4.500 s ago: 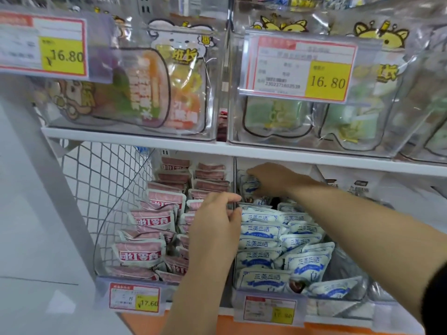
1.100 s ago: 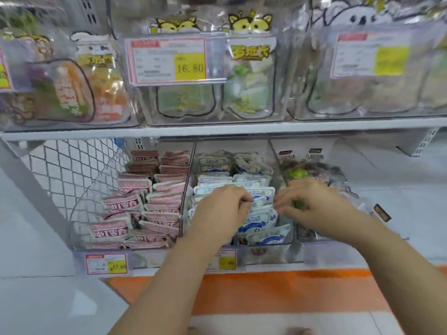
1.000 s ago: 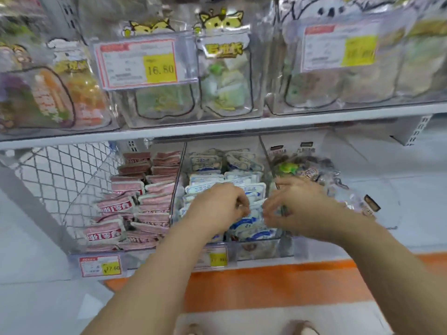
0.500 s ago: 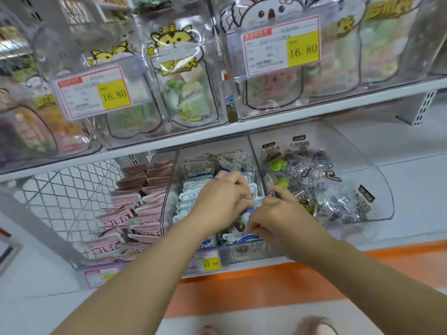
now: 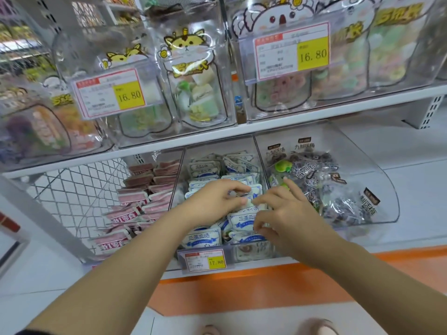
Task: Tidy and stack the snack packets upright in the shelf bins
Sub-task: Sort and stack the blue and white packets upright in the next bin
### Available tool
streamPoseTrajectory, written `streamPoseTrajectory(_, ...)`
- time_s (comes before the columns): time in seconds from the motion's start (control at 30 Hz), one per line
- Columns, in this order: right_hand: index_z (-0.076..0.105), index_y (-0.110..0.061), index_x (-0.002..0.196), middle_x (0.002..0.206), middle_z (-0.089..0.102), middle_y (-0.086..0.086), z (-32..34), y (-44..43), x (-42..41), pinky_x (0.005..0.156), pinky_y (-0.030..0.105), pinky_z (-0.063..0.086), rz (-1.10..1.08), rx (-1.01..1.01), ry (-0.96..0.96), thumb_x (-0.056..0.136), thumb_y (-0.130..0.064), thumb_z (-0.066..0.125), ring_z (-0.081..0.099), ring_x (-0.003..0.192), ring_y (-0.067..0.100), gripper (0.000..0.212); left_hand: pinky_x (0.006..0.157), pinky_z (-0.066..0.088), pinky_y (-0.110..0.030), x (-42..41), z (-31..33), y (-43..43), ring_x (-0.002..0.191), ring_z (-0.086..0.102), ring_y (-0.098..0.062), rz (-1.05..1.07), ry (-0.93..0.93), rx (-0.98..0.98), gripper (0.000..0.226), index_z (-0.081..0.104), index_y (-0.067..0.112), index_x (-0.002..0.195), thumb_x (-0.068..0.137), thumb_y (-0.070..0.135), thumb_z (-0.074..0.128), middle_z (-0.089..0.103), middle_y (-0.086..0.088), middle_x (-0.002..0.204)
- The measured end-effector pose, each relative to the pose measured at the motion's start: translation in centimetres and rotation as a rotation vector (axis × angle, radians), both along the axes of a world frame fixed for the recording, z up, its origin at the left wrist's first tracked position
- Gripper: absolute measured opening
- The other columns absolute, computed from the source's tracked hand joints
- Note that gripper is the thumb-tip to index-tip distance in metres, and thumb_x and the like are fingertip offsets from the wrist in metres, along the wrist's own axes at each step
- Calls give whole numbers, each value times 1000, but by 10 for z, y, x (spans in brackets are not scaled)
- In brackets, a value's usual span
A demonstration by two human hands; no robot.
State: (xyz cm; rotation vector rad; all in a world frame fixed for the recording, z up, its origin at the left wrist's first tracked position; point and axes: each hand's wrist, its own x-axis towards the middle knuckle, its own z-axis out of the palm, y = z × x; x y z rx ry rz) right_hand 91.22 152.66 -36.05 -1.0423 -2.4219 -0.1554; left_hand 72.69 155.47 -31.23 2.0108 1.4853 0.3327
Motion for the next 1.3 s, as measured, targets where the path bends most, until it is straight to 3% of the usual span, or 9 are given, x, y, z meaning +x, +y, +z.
streamPoseTrajectory(0.17, 56, -27, 62, 70, 66, -15, -6, 4, -1, 108, 56, 16, -9, -4, -47, 64, -14, 81, 58, 114, 24, 28, 68, 43, -30, -10, -8, 3, 71, 54, -18, -47, 418, -2, 29, 66, 12, 94, 95, 36, 51, 64, -5, 82)
streamPoseTrajectory(0.33, 59, -28, 56, 57, 62, -15, -4, 6, 1, 107, 54, 17, 9, 15, -27, 62, -14, 83, 63, 100, 19, 28, 63, 37, -28, -7, 3, 12, 65, 45, -17, -102, 541, -69, 29, 66, 7, 91, 95, 31, 52, 60, -9, 77)
streamPoseTrajectory(0.43, 58, -28, 55, 54, 60, -15, -7, 6, 1, 106, 52, 18, 30, 23, -2, 61, -13, 84, 63, 94, 16, 30, 55, 33, -28, 1, 3, 16, 59, 42, -18, -130, 634, -12, 25, 57, 8, 71, 94, 18, 50, 51, -5, 65)
streamPoseTrajectory(0.63, 62, -28, 56, 57, 61, -13, -8, 7, 1, 103, 49, 28, 61, -11, 31, 60, -11, 84, 63, 88, 14, 28, 63, 42, -28, 24, -10, 33, 76, 55, -22, 0, 599, 228, 29, 64, 17, 114, 92, 4, 49, 66, -7, 103)
streamPoseTrajectory(0.77, 64, -28, 58, 58, 61, -15, -6, 7, 2, 101, 46, 36, 85, -50, 52, 60, -10, 84, 61, 87, 13, 27, 63, 43, -29, 34, -28, 35, 82, 57, -22, 36, 576, 201, 43, 59, 20, 120, 84, -4, 55, 62, -2, 93)
streamPoseTrajectory(0.87, 65, -28, 57, 59, 61, -13, -7, 8, 2, 100, 45, 38, 86, -71, 56, 59, -10, 85, 62, 87, 13, 27, 61, 43, -30, 24, -30, 25, 69, 48, -19, 49, 329, 113, 22, 63, 17, 111, 95, 10, 49, 55, -4, 75)
streamPoseTrajectory(1.0, 66, -28, 60, 63, 64, -14, -8, 9, 4, 103, 43, 36, 103, -109, 37, 62, -11, 83, 61, 93, 13, 24, 71, 48, -25, 6, -13, 17, 87, 60, -13, 13, 9, -54, 16, 53, 31, 109, 96, 21, 52, 65, -3, 108)
streamPoseTrajectory(1.13, 70, -27, 64, 68, 67, -13, -7, 8, 4, 104, 46, 35, 86, -143, 27, 64, -10, 82, 60, 99, 13, 21, 87, 50, -32, 8, -4, 15, 96, 62, -16, -26, 284, 11, 19, 66, 26, 106, 95, 17, 52, 66, 5, 108)
streamPoseTrajectory(1.3, 71, -26, 66, 69, 68, -13, -5, 7, 4, 104, 49, 37, 88, -174, 40, 65, -9, 80, 60, 101, 16, 19, 70, 48, -31, 29, -13, 14, 76, 58, -21, 55, 425, -1, 19, 69, 15, 82, 91, 27, 58, 63, -1, 79)
